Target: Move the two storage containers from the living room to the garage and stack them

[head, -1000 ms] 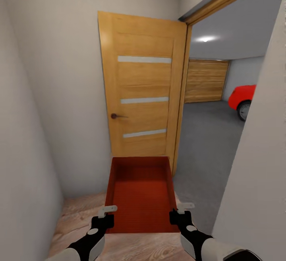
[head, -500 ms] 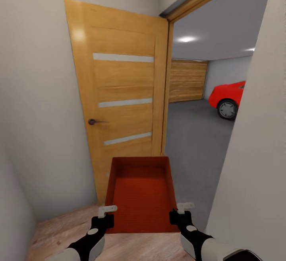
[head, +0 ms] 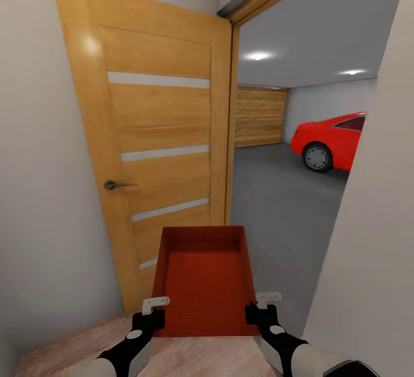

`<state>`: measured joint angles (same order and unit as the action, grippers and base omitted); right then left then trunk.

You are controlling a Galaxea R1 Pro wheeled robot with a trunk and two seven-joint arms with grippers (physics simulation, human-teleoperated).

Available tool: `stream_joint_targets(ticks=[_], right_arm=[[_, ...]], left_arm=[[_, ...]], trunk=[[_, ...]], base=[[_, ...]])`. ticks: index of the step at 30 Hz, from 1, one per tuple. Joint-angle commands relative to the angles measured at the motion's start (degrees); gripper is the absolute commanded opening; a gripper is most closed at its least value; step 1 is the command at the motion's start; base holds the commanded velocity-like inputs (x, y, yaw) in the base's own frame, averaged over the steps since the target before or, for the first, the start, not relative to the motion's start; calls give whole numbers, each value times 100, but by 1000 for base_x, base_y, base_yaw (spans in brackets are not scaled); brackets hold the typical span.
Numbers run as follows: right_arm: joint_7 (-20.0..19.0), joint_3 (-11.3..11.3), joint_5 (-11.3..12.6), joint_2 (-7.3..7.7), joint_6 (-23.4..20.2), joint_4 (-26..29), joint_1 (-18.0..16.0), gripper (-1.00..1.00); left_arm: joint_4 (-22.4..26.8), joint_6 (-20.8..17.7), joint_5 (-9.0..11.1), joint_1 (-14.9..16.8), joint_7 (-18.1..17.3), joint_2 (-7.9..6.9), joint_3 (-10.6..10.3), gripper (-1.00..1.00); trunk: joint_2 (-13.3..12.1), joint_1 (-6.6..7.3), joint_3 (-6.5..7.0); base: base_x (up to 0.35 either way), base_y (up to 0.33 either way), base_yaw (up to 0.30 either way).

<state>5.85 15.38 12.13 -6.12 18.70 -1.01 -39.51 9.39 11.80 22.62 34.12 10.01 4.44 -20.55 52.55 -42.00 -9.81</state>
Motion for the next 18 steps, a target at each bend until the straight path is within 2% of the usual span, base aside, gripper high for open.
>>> stream_joint_targets(ticks=[1, 6, 13, 18], right_arm=[[-13, -404, -73, -4, 2, -4, -4, -100], [-13, -404, -76, -4, 5, -4, -4, -100], [-9, -404, -77, -4, 9, -4, -4, -100], [-5, -404, -71, -4, 3, -4, -4, -100]], left_arm=[[26, 10, 130, 7, 58, -67, 299, -100], [26, 15, 129, 7, 59, -67, 300, -100], [27, 16, 136, 7, 62, -66, 298, -100], [27, 16, 137, 7, 62, -66, 298, -100]], trunk=[[5, -4, -8], [5, -4, -8], [5, -4, -8], [5, -4, -8]], base=[[320, 0, -2], [307, 0, 0], [46, 0, -8], [3, 0, -168]])
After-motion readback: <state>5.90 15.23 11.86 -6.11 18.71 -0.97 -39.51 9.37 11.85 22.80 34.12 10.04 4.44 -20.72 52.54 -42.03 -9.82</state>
